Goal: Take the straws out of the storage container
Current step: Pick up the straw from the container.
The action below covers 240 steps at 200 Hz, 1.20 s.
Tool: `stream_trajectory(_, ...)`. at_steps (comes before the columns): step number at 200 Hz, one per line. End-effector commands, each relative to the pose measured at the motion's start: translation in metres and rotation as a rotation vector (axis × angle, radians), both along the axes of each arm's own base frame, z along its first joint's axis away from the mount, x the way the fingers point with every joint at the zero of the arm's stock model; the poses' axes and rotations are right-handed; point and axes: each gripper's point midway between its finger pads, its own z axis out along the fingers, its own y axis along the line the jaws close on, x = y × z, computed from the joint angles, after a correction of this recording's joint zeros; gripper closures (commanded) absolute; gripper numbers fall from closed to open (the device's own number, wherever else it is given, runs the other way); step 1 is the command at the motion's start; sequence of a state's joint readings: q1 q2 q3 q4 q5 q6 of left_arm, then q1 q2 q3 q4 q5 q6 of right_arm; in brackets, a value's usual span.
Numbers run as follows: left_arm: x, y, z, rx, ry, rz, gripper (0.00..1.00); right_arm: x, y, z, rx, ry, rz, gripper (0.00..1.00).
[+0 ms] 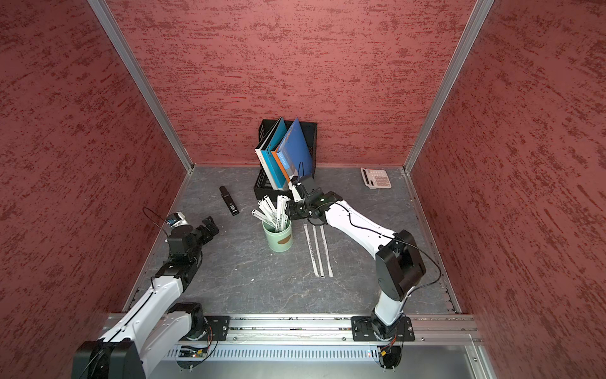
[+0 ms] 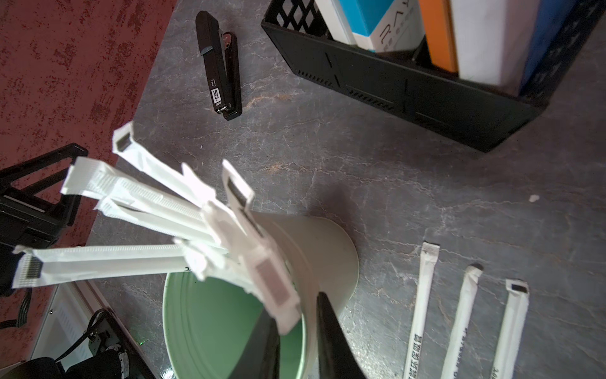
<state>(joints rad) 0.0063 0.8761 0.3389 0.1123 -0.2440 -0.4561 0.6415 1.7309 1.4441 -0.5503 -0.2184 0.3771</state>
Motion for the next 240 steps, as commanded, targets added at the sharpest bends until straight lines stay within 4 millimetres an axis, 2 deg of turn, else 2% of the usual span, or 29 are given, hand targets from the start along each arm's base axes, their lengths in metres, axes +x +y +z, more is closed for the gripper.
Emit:
stream_trajectory(1, 0.002, 0.002, 0.009, -0.001, -0.022, 0.007, 0.01, 0.006, 0.004, 0.008, 0.02, -0.015, 0.015, 0.82)
stream_trajectory(60, 0.002, 0.002, 0.008, -0.002, -0.019, 0.006, 0.0, 0.007, 0.006, 0.003, 0.026, -0.004, 0.024, 0.86)
stream_trajectory(85, 0.002, 0.002, 0.007, -0.003, -0.017, 0.007, 0.0, 0.007, 0.007, 0.001, 0.029, 0.0, 0.027, 0.91)
stream_trajectory(125, 0.002, 0.002, 0.008, -0.002, -0.016, 0.005, 0.0, 0.003, 0.007, 0.016, 0.057, -0.015, 0.034, 0.97)
stream_trajectory(180, 0.003, 0.001, 0.008, -0.003, -0.015, 0.003, 0.0, -0.007, 0.005, 0.046, 0.105, -0.042, 0.051, 0.97)
stream_trajectory(240, 0.003, 0.002, 0.007, -0.003, -0.014, 0.004, 0.0, -0.014, 0.001, 0.06, 0.107, -0.056, 0.06, 0.96)
